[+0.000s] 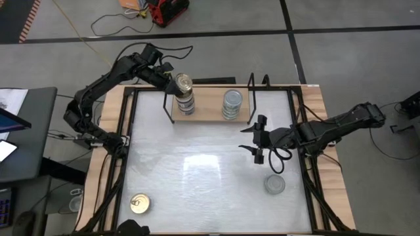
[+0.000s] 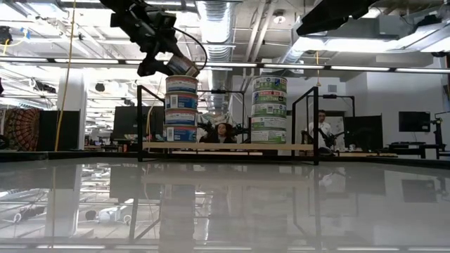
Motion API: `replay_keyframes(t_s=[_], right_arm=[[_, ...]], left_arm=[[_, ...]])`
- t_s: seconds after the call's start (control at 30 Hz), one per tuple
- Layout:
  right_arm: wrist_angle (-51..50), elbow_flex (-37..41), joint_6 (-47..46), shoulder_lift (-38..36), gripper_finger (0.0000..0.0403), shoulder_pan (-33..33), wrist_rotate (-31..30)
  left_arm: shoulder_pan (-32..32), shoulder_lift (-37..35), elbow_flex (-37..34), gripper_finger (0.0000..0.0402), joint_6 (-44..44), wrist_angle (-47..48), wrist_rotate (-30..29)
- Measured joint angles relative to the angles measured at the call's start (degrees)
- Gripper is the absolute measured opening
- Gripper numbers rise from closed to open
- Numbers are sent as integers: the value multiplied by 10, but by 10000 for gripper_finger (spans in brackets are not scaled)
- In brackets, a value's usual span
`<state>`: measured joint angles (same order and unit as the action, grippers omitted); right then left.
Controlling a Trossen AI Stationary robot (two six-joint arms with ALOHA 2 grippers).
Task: Stack canned seafood by type on shelf
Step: Stack the blue pink tuna can on top of the blue pink tuna can on the shelf
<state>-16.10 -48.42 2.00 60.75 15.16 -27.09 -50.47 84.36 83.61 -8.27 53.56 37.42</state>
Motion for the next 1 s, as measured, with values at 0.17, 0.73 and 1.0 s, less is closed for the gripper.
replay_keyframes(t_s=[0.17,0.73,1.0], right_arm=[[0,0,0,0,292,0,0],[4,0,0,0,292,0,1],[4,0,0,0,292,0,1]], left_arm=[[7,0,0,265,-11,4,8],[20,-1,25,265,50,110,0],[25,-1,71,265,70,119,-33]])
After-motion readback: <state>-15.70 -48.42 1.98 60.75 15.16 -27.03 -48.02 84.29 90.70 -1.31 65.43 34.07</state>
